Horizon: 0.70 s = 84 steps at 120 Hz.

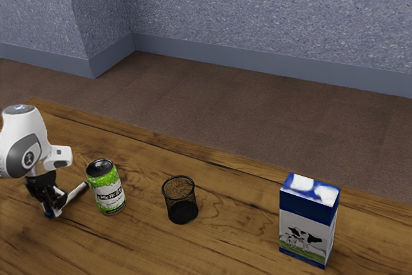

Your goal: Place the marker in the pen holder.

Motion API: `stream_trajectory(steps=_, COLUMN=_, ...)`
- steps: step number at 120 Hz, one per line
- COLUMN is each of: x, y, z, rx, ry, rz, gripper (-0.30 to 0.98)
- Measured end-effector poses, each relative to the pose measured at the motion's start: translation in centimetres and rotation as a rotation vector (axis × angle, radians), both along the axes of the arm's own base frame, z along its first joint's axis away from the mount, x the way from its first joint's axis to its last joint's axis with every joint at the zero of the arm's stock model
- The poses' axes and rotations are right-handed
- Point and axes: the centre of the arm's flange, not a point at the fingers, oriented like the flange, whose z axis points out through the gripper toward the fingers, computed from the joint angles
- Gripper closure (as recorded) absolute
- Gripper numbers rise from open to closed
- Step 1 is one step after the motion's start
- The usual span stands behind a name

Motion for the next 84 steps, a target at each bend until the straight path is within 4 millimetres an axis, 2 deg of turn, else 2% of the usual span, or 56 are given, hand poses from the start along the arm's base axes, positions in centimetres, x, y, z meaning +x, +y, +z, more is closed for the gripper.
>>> stream_trajectory(steps=22, x=1.1, y=-1.7, z=-0.1, rx=-0.005, ry=-0.002, rz=-0.060, gripper=0.57)
stream_trajectory(steps=42, x=0.8, y=-1.0, z=-0.1, rx=-0.012, ry=-0.007, rz=-0.047, gripper=0.69)
stream_trajectory(steps=76, x=0.6, y=-0.4, z=0.2, rx=-0.009, ry=-0.014, rz=-0.026, gripper=0.77)
stream_trajectory(steps=84, x=1.6, y=0.5, z=1.4, rx=0.005, ry=-0.037, rz=-0.016, gripper=0.78)
